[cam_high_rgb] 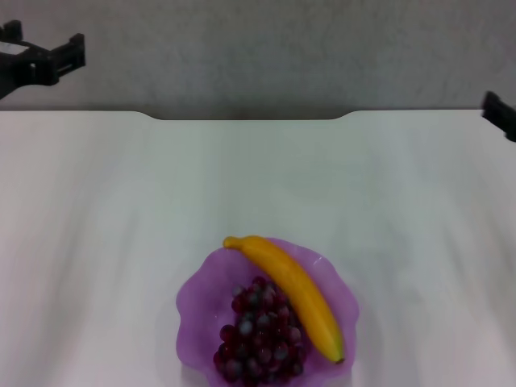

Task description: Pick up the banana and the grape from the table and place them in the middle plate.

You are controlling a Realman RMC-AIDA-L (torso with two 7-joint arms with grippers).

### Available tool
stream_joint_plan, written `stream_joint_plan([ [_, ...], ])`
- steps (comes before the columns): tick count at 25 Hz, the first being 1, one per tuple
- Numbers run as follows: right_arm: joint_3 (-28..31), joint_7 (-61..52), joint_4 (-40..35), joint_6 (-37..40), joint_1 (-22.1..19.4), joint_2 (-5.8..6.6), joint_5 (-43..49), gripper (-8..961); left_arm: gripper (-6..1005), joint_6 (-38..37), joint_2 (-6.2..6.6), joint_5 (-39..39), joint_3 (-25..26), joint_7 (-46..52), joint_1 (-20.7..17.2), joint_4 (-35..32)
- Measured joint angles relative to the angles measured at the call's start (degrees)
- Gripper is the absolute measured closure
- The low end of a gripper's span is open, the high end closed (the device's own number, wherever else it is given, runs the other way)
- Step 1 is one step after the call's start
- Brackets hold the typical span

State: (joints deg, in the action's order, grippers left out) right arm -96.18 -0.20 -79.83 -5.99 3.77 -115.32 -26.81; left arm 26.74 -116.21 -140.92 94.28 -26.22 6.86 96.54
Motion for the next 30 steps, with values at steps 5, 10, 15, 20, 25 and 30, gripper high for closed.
stream_joint_plan([
  [5, -1.22, -0.91, 3.59, 9.02, -3.23, 0.01, -0.01, 86, 142, -11.79, -0.02, 5.57, -5.36, -8.08, -3.99, -3.29],
  [10, -6.68, -1.40, 6.54, 24.81, -6.92, 0.00, -0.01, 86, 142, -29.23, 0.30, 5.86, -14.93, -12.54, -6.91, -8.22],
  [15, -9.66, -1.72, 10.51, 32.27, -6.47, 0.06, 0.00, 87, 142, -30.63, 1.06, 8.57, -16.76, -8.41, -4.71, -11.20],
  [20, -10.76, -3.29, 13.80, 36.98, -5.50, 0.02, 0.02, 88, 142, -33.23, 5.03, 12.45, -19.91, -1.74, -2.26, -12.90],
  [25, -12.05, -4.21, 16.51, 43.19, -5.38, 0.01, 0.14, 88, 143, -37.45, 9.50, 12.42, -23.25, 7.68, -0.55, -14.18],
  [30, -12.81, -4.25, 18.07, 46.40, -4.92, 0.01, 0.25, 88, 143, -40.37, 10.87, 12.25, -24.23, 13.17, 0.07, -14.85],
])
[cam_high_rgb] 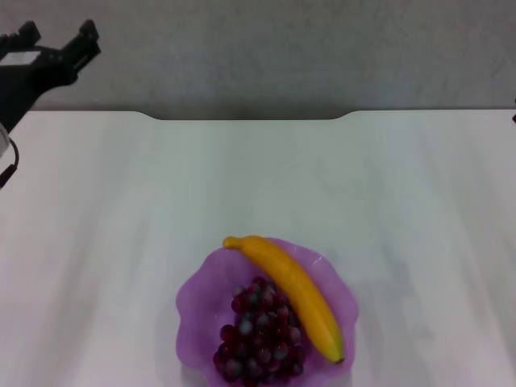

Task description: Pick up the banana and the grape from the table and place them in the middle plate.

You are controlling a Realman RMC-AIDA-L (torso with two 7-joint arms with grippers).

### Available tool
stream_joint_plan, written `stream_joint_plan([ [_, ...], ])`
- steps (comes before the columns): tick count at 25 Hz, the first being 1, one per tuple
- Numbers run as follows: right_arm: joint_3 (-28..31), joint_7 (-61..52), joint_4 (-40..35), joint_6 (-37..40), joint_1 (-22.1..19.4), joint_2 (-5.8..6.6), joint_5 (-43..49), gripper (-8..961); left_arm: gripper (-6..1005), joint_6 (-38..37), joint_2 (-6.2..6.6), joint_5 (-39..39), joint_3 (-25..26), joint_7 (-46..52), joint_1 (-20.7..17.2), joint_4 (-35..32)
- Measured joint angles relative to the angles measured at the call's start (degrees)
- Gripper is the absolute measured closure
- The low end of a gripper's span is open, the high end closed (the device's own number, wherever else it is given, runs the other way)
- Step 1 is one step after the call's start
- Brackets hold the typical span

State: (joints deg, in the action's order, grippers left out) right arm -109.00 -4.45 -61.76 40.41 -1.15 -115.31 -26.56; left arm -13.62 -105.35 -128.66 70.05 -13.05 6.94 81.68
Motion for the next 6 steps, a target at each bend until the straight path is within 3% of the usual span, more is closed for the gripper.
stream_joint_plan([
  [6, -1.00, -0.02, 1.20, 2.96, 0.59, 0.00, -0.04, 88, 143, -0.43, 3.73, -0.07, -1.55, 12.15, 2.84, -1.75],
])
